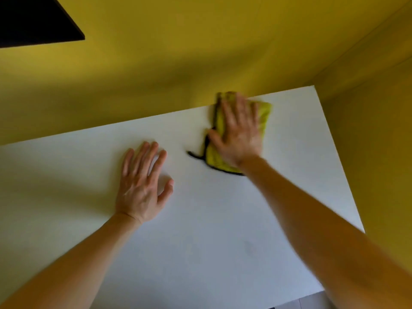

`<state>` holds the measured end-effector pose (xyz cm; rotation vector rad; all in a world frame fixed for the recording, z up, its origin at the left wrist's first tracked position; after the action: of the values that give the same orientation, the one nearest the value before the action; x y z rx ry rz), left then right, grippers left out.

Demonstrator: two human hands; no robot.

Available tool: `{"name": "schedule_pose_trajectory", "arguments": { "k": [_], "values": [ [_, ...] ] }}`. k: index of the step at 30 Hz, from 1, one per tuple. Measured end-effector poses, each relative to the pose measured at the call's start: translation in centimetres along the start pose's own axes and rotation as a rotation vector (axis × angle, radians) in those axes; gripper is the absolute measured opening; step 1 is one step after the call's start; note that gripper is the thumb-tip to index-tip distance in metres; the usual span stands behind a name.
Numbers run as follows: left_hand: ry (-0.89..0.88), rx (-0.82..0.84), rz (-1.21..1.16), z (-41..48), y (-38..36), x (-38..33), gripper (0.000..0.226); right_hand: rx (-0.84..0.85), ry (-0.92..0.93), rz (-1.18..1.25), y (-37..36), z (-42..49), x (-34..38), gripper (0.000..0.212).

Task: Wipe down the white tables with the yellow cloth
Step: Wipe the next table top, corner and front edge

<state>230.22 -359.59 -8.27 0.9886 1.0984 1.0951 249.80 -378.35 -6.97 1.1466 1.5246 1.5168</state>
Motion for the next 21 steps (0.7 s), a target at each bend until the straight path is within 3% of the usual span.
{"name": "schedule_pose_trajectory", "arguments": {
  "k": [3, 6, 10, 12, 13, 15, 18, 21],
  "values": [
    [-0.001, 0.004, 0.006, 0.0, 0.1, -0.1, 0.071, 0.073, 0.333, -0.026, -1.3, -1.7, 9.4, 0.084],
    [-0.005, 0.027, 0.026, 0.2, 0.1, -0.3, 0.073, 0.055, 0.414, 0.01, -0.8, -0.8, 5.7, 0.079],
    [-0.015, 0.096, 0.097, 0.3, 0.1, -0.6, 0.075, -0.002, -0.069, 0.023, 1.2, 1.9, -11.9, 0.084],
    [-0.009, 0.128, 0.141, 0.5, 0.1, -0.8, 0.075, -0.026, -0.291, 0.02, 2.0, 1.6, -15.5, 0.084],
    [0.004, 0.127, 0.156, 0.8, 0.2, -0.9, 0.073, -0.025, -0.318, 0.021, 1.8, 1.3, -14.2, 0.084],
    [0.037, 0.086, 0.162, 1.8, 0.3, -1.6, 0.066, 0.002, -0.155, 0.006, 0.9, -0.1, -7.5, 0.084],
    [0.114, -0.04, 0.078, 4.7, 0.5, -3.9, 0.049, 0.085, 0.296, -0.017, -0.9, -3.4, 3.0, 0.079],
    [0.219, -0.151, -0.08, 8.6, -0.1, -6.3, 0.046, 0.054, 0.346, 0.018, -0.7, -3.4, 1.5, 0.075]
  ]
}}
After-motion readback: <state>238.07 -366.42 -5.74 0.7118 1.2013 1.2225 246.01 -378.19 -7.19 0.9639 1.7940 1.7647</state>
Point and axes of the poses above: each hand's wrist, its own z-axis towards the middle knuckle, its own y-axis out of the back of the hand, x = y × z, the point moved 8 cm from there along z, towards the middle knuckle, and after that the axes turned 7 degrees about -y, right-handed, at the moved point
